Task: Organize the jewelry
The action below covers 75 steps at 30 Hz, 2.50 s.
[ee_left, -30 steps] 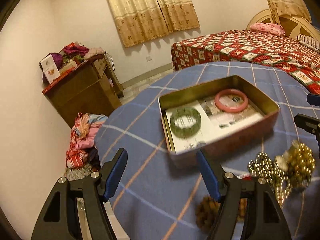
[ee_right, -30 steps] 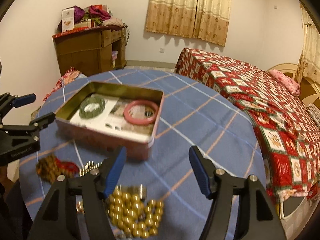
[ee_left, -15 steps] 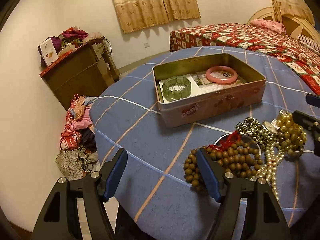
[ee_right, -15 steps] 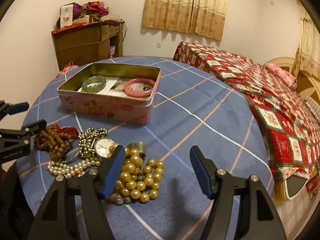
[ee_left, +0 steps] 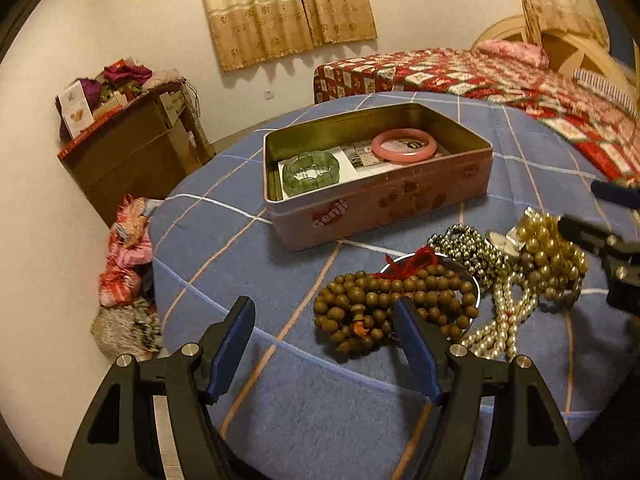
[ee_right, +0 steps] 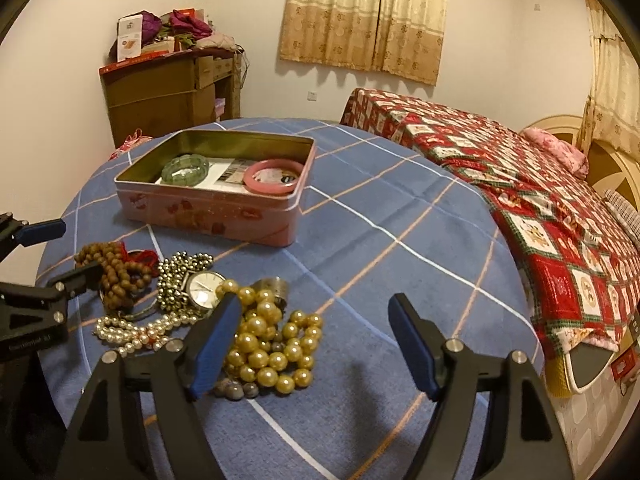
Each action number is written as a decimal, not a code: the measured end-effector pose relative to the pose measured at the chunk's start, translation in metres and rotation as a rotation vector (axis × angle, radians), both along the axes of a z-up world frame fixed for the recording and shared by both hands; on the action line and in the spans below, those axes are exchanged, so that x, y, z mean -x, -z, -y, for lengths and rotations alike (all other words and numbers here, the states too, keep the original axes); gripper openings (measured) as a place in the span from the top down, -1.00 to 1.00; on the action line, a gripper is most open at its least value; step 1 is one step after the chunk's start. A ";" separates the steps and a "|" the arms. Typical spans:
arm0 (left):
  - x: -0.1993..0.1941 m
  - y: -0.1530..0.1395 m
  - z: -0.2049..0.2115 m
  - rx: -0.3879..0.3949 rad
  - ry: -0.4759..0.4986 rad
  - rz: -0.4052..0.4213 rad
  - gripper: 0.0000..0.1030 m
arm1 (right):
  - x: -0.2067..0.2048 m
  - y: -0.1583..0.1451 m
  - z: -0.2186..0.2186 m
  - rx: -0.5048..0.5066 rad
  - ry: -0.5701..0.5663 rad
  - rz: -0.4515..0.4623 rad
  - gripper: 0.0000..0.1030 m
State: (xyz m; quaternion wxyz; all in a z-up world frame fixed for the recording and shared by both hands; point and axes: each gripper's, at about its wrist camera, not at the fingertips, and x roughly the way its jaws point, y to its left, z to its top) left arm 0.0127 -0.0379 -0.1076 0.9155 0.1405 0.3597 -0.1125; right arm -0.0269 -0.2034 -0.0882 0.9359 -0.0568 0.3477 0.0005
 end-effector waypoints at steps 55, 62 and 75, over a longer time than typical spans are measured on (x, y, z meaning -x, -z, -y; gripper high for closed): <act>0.011 -0.068 -0.026 0.168 -0.003 0.130 1.00 | 0.009 -0.026 -0.001 -0.053 -0.103 0.064 0.95; 0.015 -0.081 -0.028 0.177 0.005 0.157 1.00 | 0.012 -0.043 0.003 -0.083 -0.118 0.107 0.96; 0.014 -0.078 -0.027 0.175 0.010 0.140 1.00 | 0.009 -0.052 0.021 -0.143 -0.114 0.106 0.95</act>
